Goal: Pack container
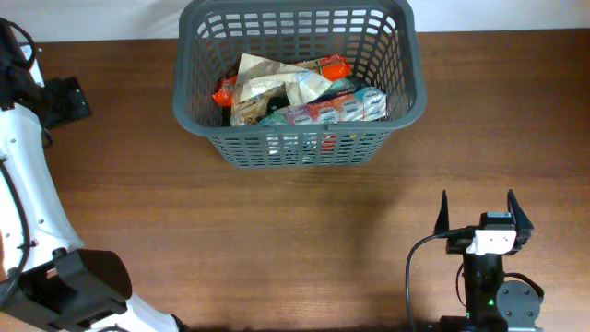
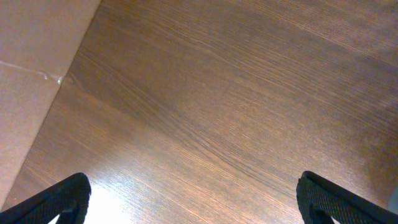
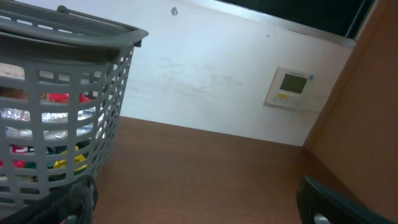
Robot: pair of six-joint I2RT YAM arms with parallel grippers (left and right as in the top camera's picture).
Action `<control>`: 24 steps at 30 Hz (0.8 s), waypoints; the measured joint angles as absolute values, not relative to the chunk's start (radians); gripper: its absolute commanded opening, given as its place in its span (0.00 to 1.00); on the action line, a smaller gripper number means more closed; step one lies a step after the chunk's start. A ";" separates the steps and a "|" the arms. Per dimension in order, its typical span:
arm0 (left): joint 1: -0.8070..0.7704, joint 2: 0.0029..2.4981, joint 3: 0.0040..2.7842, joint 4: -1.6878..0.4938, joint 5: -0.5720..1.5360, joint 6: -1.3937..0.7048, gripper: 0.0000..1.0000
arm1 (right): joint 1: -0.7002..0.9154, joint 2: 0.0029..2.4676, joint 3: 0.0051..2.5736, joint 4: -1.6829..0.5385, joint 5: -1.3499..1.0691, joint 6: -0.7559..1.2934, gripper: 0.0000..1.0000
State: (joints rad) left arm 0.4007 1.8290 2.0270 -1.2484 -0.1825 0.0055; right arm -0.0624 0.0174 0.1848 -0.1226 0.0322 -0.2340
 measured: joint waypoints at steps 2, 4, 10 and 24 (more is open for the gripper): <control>0.401 1.829 2.027 -1.248 -0.183 0.006 0.99 | -0.062 0.016 0.183 -0.123 0.037 -0.236 0.99; 0.401 1.829 2.027 -1.248 -0.183 0.006 0.99 | -0.062 0.016 0.176 -0.122 0.038 -0.236 0.99; 0.401 1.829 2.027 -1.248 -0.183 0.006 0.99 | -0.062 0.016 0.106 -0.126 0.038 -0.236 0.99; 0.401 1.829 2.027 -1.248 -0.183 0.006 0.99 | -0.062 0.016 0.035 -0.117 0.041 -0.236 0.99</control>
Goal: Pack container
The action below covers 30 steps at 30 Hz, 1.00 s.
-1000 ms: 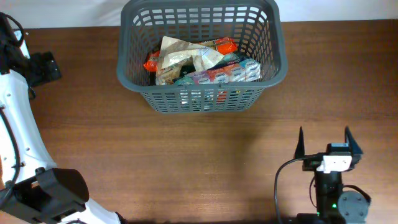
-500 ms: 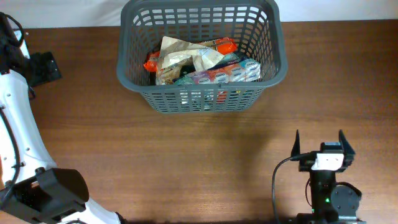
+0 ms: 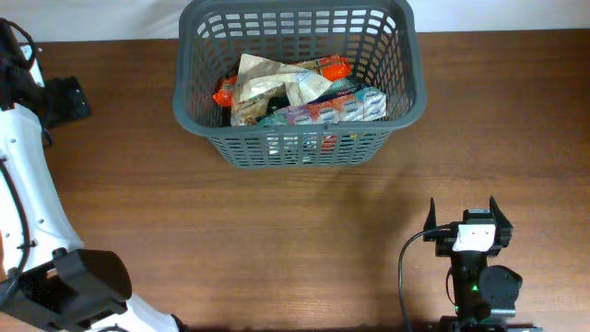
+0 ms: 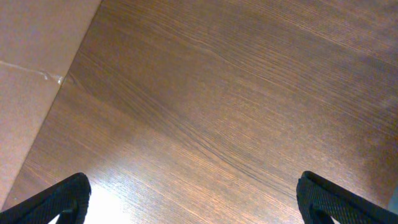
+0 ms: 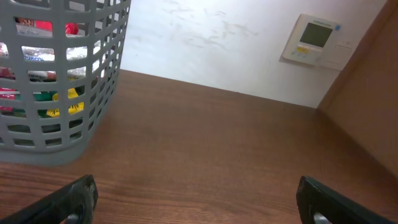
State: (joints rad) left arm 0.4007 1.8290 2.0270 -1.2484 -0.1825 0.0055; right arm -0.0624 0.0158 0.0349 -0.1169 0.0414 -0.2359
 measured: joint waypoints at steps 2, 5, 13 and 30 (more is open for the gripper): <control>0.401 1.829 2.027 -1.249 -0.183 0.006 0.99 | -0.062 0.016 0.035 -0.117 0.041 -0.236 0.99; 0.401 1.829 2.027 -1.249 -0.183 0.006 0.99 | -0.062 0.016 0.035 -0.117 0.041 -0.236 0.99; 0.395 1.818 2.020 -1.248 -0.183 0.006 0.99 | -0.062 0.016 0.035 -0.117 0.041 -0.236 0.99; -0.017 0.871 1.200 -0.464 -0.118 -0.004 0.99 | -0.062 0.016 0.032 -0.110 0.045 -0.236 0.99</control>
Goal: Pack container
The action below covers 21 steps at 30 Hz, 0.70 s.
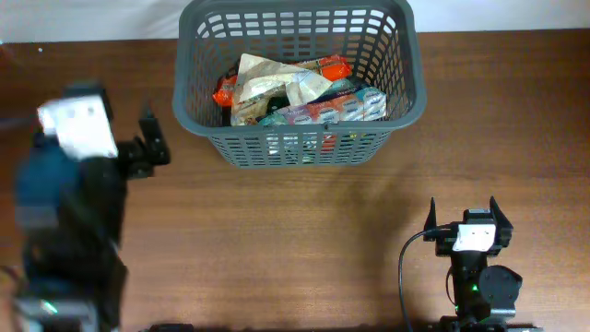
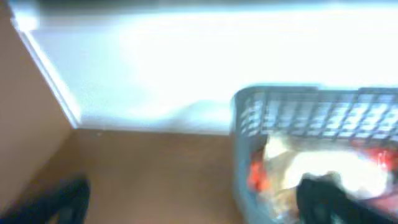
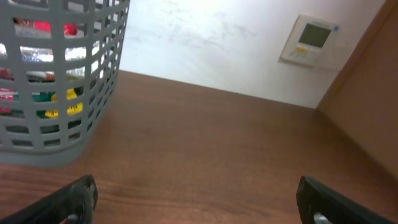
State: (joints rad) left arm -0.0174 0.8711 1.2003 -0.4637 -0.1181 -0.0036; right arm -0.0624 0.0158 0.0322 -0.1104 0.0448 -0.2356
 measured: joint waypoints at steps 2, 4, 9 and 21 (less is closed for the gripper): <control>-0.026 0.735 0.973 -0.175 -0.074 -0.006 0.99 | -0.062 0.015 0.032 -0.110 0.045 -0.236 0.99; -0.027 0.588 0.737 0.041 -0.043 -0.005 0.99 | -0.062 0.015 0.031 -0.110 0.045 -0.236 0.99; -0.027 0.284 0.345 0.199 -0.029 -0.005 0.99 | -0.062 0.015 0.031 -0.110 0.045 -0.236 0.99; -0.027 0.015 0.040 0.119 -0.023 -0.005 0.99 | -0.062 0.015 0.031 -0.110 0.045 -0.236 0.99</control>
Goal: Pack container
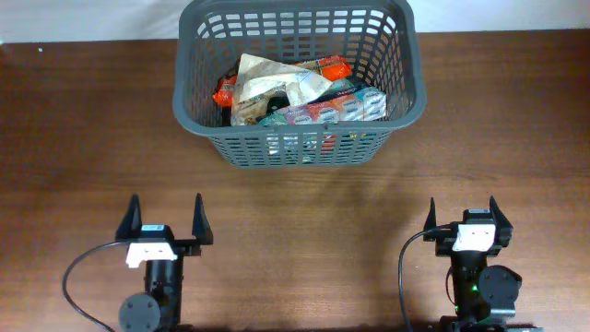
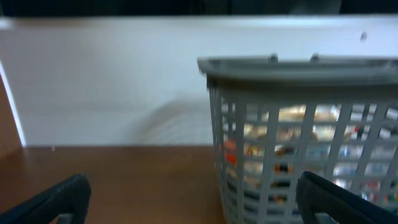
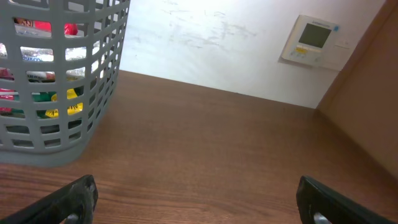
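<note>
A grey plastic basket (image 1: 297,148) stands at the back middle of the table, holding several snack packets (image 1: 295,92). Its slatted wall also shows in the left wrist view, basket (image 2: 298,124), and at the left edge of the right wrist view, basket (image 3: 56,81). My left gripper (image 1: 164,214) rests low at the front left, open, nothing between its fingers. My right gripper (image 1: 461,215) rests at the front right, also open and empty. Both point toward the basket from well in front of it.
The brown wooden table (image 1: 295,212) runs between the grippers and the basket. A white wall (image 3: 205,43) with a small thermostat panel (image 3: 311,40) rises behind the table.
My left arm has come down from the left side beside the basket to a low resting pose at the front left, its camera facing the basket. The right arm has not moved.
At first the left arm stretched over the far left table edge and the right gripper sat at the front right. The right gripper then drew slightly back and left. The left arm swung in blurred, and now both rest open at the front.
</note>
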Robot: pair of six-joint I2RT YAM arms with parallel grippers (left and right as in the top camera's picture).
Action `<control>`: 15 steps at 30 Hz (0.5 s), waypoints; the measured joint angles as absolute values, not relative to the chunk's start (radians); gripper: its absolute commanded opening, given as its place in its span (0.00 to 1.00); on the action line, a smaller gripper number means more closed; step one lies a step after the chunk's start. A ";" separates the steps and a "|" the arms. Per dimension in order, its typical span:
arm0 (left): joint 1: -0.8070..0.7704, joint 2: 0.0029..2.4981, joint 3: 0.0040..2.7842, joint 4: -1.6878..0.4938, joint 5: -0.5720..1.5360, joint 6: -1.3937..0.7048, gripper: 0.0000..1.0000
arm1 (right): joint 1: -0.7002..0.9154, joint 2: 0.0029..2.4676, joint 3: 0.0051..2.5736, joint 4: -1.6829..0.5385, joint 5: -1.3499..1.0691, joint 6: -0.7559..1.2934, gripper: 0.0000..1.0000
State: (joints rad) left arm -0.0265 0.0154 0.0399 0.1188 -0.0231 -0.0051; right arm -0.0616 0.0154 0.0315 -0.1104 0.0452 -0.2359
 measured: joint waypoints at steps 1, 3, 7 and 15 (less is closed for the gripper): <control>-0.027 0.015 0.033 0.102 -0.021 -0.005 0.99 | -0.062 0.015 0.031 -0.110 0.045 -0.236 0.99; -0.027 0.015 0.025 0.063 -0.017 -0.005 0.99 | -0.062 0.015 0.031 -0.110 0.045 -0.236 0.99; -0.027 0.015 0.022 -0.039 -0.013 -0.005 0.99 | -0.062 0.015 0.031 -0.110 0.045 -0.236 0.99; -0.027 0.015 0.017 -0.084 -0.010 -0.005 0.99 | -0.062 0.015 0.031 -0.110 0.045 -0.236 0.99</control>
